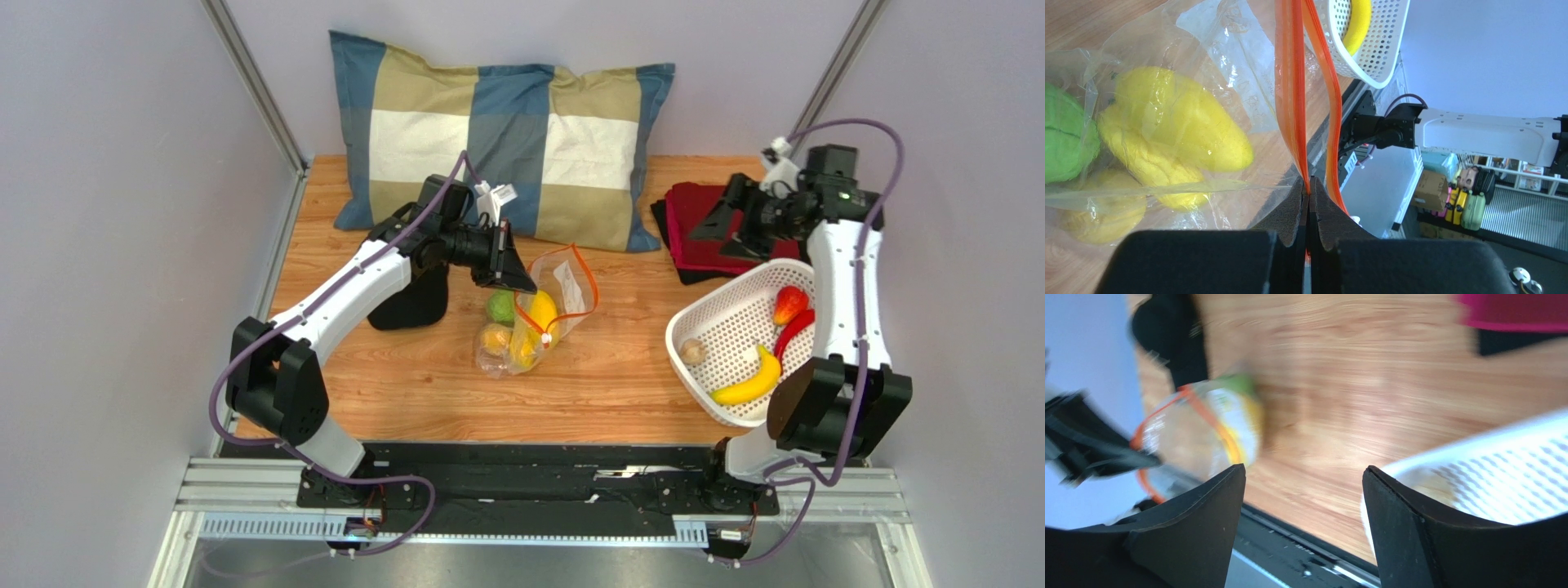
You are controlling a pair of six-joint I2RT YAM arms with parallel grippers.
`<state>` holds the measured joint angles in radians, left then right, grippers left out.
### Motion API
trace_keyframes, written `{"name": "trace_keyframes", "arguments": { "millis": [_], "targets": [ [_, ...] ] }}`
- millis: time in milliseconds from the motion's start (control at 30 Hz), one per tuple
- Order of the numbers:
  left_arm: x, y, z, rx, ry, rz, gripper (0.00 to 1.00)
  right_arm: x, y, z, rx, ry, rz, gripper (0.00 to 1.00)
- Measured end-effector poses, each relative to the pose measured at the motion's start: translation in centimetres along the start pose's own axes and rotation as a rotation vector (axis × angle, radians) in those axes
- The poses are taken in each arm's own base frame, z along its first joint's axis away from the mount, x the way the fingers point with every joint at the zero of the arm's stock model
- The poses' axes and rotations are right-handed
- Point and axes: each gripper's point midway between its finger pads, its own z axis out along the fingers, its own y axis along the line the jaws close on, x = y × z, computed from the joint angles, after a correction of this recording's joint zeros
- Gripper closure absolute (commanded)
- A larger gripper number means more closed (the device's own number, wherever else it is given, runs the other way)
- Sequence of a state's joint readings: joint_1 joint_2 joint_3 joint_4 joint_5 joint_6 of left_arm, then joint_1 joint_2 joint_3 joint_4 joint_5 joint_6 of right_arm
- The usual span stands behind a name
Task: Place the food in the zip-top bag and seal the zipper
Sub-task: Pick up the fake vegetable from the bin.
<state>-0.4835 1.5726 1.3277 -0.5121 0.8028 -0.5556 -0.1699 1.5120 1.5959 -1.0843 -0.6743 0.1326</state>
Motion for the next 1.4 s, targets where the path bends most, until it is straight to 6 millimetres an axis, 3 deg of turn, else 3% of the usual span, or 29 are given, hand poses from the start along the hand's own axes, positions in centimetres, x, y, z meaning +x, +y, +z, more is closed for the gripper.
{"name": "trace_keyframes", "arguments": {
  "millis": [133,300,467,667,733,900,1133,1200,1400],
  "targets": [
    [0.0,0.0,0.0,0.0,0.0,0.0,1.0,-0.2,-7.8,-3.5,0.225,-0.06,0.11,0.29],
    [0.0,0.0,0.0,0.0,0.0,0.001,1.0,2.9,-15.4,-5.9,0.478,-0.032,0.218,0.33],
    [0.0,0.0,0.0,0.0,0.001,0.001,1.0,6.4,-20.6,-6.0,0.704,0.04,0.281,0.38],
    [0.0,0.0,0.0,0.0,0.001,0.001,1.0,8.6,-26.2,-5.1,0.897,0.094,0.346,0.46],
    [0.0,0.0,0.0,0.0,0.002,0.001,1.0,9.3,-27.8,-4.3,0.928,0.114,0.366,0.53],
    [0.0,0.1,0.0,-0.001,0.003,0.001,1.0,10.5,-30.5,-2.9,0.962,0.145,0.393,0.6],
    [0.1,0.2,0.2,-0.003,0.007,-0.004,1.0,9.8,-32.4,-1.7,0.973,0.115,0.381,0.61],
    [0.1,0.3,0.2,-0.003,0.007,-0.005,1.0,9.7,-32.7,-1.5,0.973,0.11,0.379,0.76],
    [0.1,0.4,0.2,-0.004,0.009,-0.007,1.0,9.7,-32.9,-1.2,0.963,0.12,0.362,1.0]
  ]
}}
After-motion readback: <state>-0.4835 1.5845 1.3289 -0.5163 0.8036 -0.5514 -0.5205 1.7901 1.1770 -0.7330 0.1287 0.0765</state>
